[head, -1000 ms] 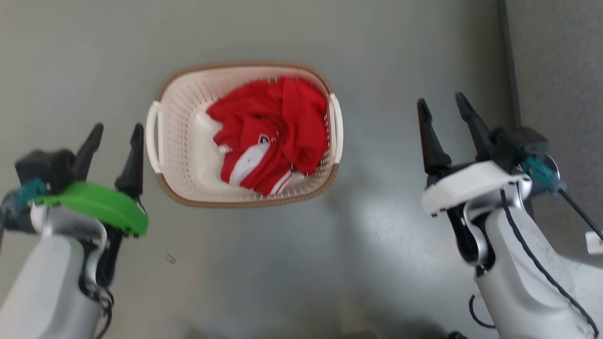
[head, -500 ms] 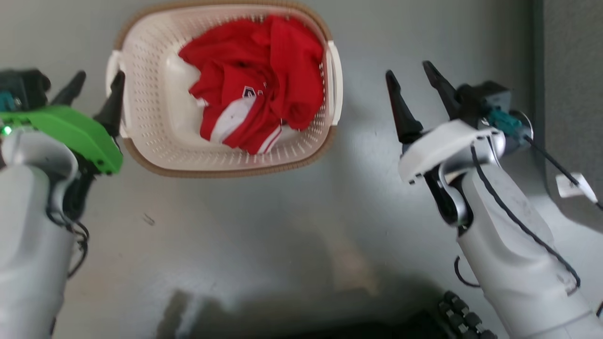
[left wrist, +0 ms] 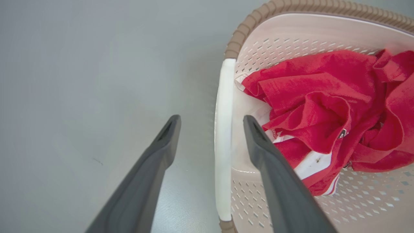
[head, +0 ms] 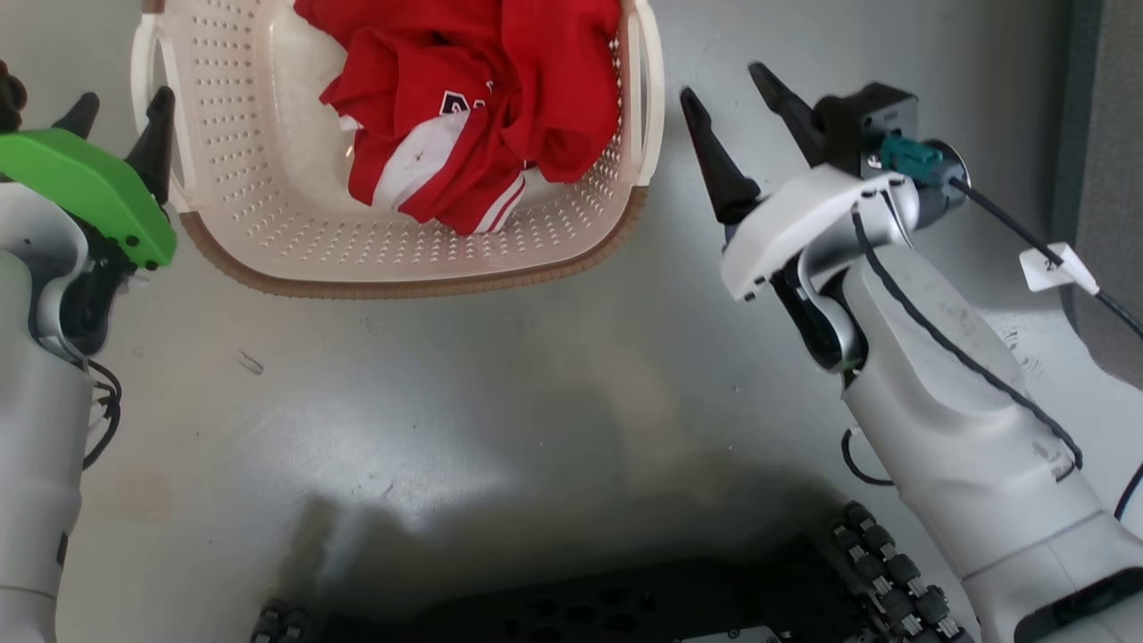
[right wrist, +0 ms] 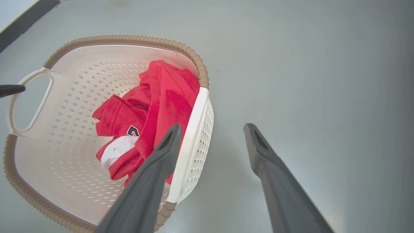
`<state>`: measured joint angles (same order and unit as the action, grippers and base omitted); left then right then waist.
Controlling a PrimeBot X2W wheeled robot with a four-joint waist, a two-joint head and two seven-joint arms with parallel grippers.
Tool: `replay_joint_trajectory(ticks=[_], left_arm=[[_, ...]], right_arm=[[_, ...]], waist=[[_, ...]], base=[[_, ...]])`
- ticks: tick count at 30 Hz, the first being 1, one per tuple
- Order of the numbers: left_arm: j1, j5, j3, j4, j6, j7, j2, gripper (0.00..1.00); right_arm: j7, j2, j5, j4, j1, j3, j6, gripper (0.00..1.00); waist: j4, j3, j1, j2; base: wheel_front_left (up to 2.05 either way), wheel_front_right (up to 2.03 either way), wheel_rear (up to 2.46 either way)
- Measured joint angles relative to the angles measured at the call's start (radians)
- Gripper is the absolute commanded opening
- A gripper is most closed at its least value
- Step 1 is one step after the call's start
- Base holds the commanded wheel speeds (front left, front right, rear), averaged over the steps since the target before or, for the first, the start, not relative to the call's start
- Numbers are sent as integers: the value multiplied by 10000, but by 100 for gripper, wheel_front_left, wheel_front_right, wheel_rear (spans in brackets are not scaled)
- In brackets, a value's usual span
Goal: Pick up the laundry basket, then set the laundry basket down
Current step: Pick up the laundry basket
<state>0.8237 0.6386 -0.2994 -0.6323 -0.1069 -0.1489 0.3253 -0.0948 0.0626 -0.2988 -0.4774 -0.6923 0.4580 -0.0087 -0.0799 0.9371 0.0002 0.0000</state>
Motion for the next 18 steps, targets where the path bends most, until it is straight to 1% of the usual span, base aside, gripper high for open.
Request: replay_joint_trajectory(ticks=[2, 6, 12, 18], left_arm=[[132, 0, -40, -259, -50, 92, -8, 100], [235, 0, -230, -686, -86, 105, -67, 100], [812, -10, -577, -1068, -163, 192, -263, 100], [1116, -54, -920, -1492, -173, 276, -303, 100]], right_arm=[[-105, 8, -180, -144, -176, 173, 88, 100], [-115, 4, -443, -441, -383, 552, 100, 100], [-92, 15, -711, -989, -886, 1016, 98, 100], [192, 17, -1143, -1599, -1331, 1386, 84, 100]], waist=[[27, 100, 0, 0], [87, 200, 0, 0], [171, 402, -1, 0], [237, 595, -1, 0]], base=[[0, 0, 0], [0, 0, 0], [0, 0, 0], [0, 0, 0]])
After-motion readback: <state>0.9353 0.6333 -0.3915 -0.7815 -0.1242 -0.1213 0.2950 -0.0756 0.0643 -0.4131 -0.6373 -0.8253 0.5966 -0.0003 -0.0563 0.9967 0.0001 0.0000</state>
